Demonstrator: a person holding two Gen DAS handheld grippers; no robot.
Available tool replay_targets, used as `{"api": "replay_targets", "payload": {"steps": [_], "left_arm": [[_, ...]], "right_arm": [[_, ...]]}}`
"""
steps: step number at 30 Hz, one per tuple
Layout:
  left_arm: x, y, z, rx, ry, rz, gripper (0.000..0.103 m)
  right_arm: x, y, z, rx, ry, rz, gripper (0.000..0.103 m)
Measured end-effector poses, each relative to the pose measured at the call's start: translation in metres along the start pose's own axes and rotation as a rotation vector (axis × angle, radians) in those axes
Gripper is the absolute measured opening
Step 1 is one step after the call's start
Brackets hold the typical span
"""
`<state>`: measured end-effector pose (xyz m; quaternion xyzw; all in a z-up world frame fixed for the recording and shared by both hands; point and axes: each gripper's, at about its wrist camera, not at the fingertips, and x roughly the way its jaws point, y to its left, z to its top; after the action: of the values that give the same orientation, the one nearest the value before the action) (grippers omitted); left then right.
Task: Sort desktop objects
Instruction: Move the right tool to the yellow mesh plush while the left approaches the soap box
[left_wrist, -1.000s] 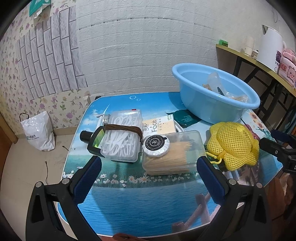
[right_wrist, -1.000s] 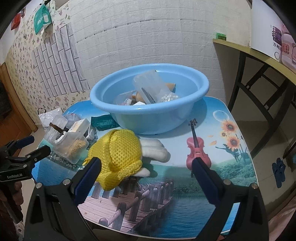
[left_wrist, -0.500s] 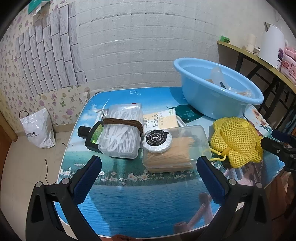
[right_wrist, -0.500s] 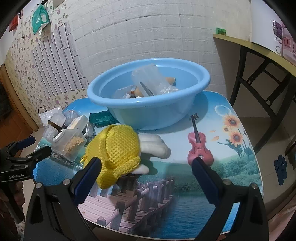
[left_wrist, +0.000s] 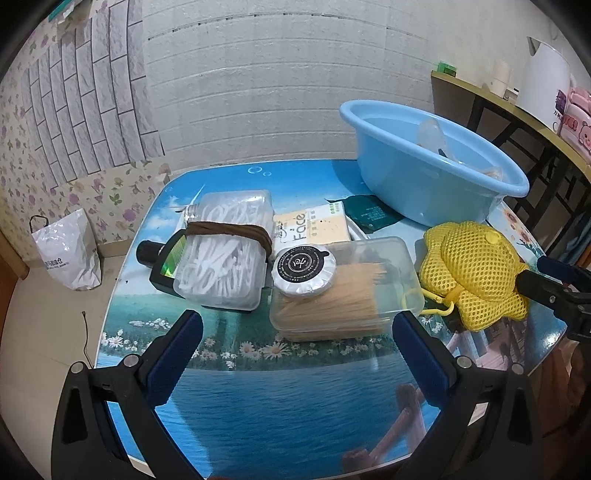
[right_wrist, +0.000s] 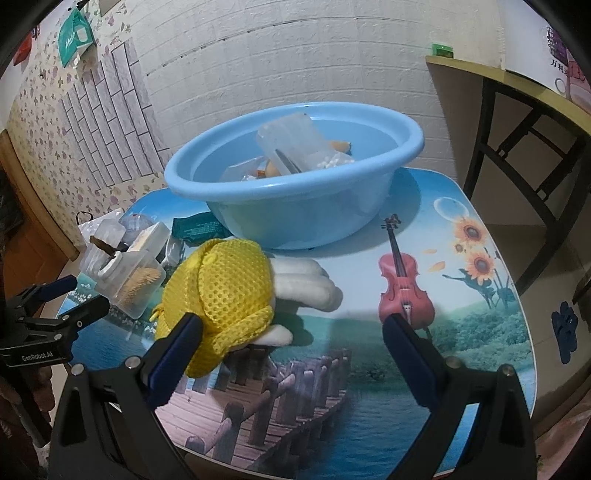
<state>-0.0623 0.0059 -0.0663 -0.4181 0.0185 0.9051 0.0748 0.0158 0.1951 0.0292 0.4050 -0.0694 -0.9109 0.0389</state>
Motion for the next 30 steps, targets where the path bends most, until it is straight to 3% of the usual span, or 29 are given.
{"api": "replay_targets", "payload": {"steps": [30], "left_arm": [[0.017, -0.017, 0.012, 0.016, 0.001, -0.101, 0.103]], "right_arm": [[0.010, 0.016, -0.002, -0.043, 0.023, 0.073, 0.099]]}}
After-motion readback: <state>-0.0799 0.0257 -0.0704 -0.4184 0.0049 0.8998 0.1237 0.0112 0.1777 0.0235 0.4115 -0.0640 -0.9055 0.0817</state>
